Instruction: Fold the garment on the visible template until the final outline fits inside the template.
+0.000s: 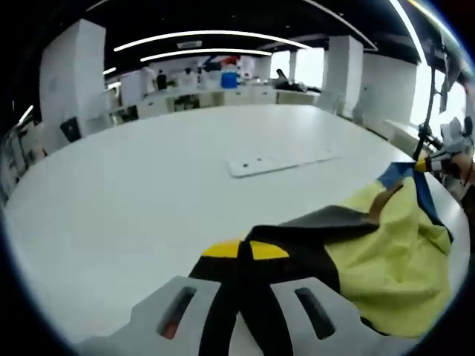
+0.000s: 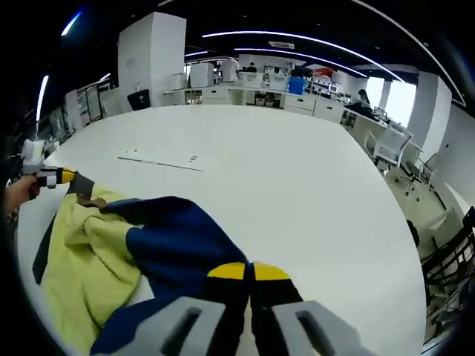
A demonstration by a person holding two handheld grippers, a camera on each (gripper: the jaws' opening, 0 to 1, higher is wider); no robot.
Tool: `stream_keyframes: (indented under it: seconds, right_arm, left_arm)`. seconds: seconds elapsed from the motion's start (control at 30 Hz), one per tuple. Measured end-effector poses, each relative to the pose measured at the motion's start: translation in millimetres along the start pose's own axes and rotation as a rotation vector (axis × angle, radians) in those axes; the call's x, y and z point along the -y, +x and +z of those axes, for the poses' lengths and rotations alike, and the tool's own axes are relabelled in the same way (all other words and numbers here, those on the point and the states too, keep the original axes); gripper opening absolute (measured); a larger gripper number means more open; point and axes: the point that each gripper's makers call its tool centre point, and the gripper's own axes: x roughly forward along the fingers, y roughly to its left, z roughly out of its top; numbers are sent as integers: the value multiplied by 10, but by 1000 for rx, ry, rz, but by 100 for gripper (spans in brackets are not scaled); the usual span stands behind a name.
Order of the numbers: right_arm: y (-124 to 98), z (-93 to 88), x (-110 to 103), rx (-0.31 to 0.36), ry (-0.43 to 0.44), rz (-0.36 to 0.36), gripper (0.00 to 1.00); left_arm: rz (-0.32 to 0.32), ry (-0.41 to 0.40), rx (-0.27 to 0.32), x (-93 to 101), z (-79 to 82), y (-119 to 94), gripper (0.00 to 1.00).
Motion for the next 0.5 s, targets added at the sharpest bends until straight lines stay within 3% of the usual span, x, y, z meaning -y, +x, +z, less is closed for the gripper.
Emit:
stream_keyframes:
  seconds: [0.17,0.2,0.27,0.5]
  right_arm:
    - [80,1,17,6,70,-6,0]
    - [65,14,12,19,85,-8,0]
    - [46,35,5,42,122,-5,1]
    - [-50,96,-39,76,166,15,29]
  left_arm:
    - [25,-9,16,-2,31,-57,4]
    - [54,7,12,-41,52,-95,6]
    - [47,11,39,-57,167,-159,11]
    - [28,32,80,64,289,-354,34]
